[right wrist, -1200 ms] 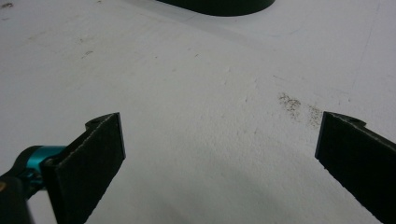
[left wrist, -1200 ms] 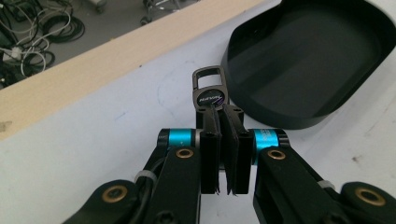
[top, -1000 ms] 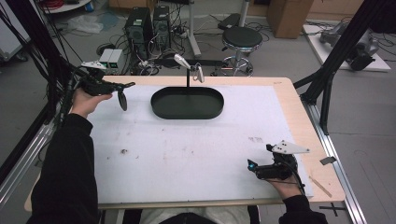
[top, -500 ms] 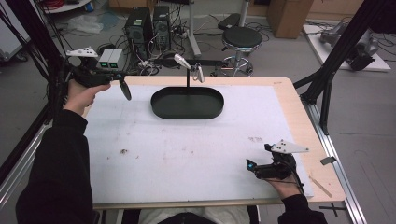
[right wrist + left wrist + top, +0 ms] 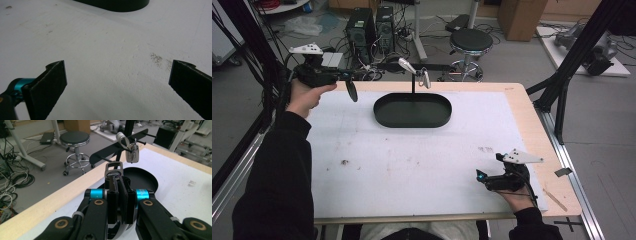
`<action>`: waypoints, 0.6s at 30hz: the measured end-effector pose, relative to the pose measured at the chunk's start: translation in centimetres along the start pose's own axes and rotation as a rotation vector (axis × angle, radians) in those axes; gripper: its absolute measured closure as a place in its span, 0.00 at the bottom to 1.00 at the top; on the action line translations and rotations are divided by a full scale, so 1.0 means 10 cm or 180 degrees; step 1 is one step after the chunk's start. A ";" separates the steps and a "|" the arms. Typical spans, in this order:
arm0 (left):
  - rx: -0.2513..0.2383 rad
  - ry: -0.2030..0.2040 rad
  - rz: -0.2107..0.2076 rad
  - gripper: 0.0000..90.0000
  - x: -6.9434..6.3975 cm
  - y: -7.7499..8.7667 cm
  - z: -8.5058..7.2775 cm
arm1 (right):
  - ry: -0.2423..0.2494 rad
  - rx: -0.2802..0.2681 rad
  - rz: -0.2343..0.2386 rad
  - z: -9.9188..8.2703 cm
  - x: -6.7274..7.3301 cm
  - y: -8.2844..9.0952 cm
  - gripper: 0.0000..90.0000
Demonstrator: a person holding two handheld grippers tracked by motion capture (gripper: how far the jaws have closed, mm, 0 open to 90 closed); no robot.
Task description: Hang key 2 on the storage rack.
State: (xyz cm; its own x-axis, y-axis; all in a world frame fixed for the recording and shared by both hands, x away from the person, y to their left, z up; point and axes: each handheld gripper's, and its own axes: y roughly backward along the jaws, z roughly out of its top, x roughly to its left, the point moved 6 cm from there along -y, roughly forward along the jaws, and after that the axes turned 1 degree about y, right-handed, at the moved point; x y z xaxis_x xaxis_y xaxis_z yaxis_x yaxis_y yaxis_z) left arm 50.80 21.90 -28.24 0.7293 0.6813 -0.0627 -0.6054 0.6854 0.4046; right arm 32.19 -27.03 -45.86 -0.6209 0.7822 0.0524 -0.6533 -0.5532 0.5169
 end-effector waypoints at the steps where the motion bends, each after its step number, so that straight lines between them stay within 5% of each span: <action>1: 0.0024 -0.0018 0.0005 0.95 -0.01 -0.02 0.02 | -0.0002 0.0011 0.0007 0.00 0.00 0.00 0.01; 13: 0.0230 -0.0105 0.0087 0.95 -0.11 -0.42 0.06 | -0.0005 -0.0014 0.0009 0.00 -0.01 0.02 0.01; 18: 0.0098 -0.0073 0.0070 0.94 -0.13 -0.54 0.07 | -0.0023 0.0002 0.0011 -0.01 -0.01 0.03 0.01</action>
State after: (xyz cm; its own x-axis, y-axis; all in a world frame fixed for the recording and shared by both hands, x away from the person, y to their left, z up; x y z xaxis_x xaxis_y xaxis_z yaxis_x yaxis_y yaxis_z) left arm 53.40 17.11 -29.67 0.7233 0.6898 -0.0327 -0.6115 0.6618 0.4336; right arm 32.02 -27.36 -45.84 -0.6201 0.7822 0.0603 -0.6509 -0.5558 0.5171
